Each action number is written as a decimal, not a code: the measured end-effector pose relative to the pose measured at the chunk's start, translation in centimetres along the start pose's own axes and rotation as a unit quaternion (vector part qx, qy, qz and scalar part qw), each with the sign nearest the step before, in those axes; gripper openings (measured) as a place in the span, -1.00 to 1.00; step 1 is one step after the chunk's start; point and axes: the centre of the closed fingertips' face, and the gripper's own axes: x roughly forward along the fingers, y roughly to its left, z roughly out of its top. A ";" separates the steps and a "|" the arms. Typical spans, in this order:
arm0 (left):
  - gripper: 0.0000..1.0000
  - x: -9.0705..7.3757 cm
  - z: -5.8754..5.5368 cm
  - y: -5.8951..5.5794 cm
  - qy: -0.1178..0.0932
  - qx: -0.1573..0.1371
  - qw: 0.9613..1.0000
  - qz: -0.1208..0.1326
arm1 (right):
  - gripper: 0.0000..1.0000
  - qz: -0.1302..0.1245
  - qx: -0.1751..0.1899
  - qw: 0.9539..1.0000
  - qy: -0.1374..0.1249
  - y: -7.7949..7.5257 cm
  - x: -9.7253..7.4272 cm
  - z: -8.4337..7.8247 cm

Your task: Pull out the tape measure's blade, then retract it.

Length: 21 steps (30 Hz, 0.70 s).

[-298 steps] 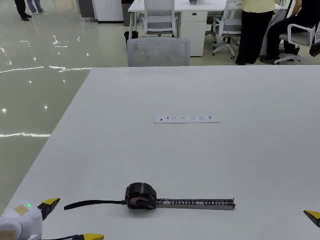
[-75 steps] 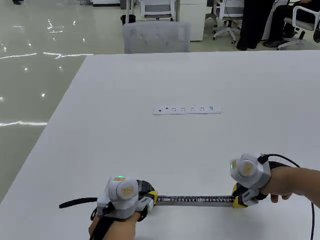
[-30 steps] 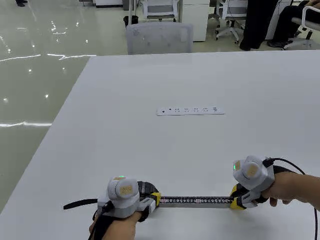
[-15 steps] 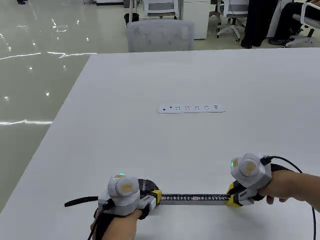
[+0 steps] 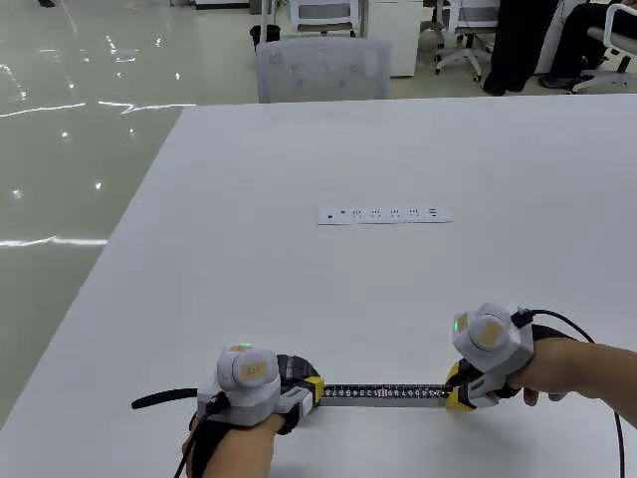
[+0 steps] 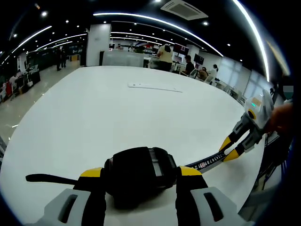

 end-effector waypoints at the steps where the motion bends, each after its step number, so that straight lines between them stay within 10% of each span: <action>1: 0.13 0.0 0.0 0.0 0.000 0.000 1.000 0.000 | -0.73 0.000 0.000 1.000 0.000 0.0 0.0 0.0; 21: 0.13 0.0 -0.1 0.0 0.001 -0.001 1.000 -0.001 | -0.73 0.002 0.005 1.000 -0.013 0.4 0.8 1.5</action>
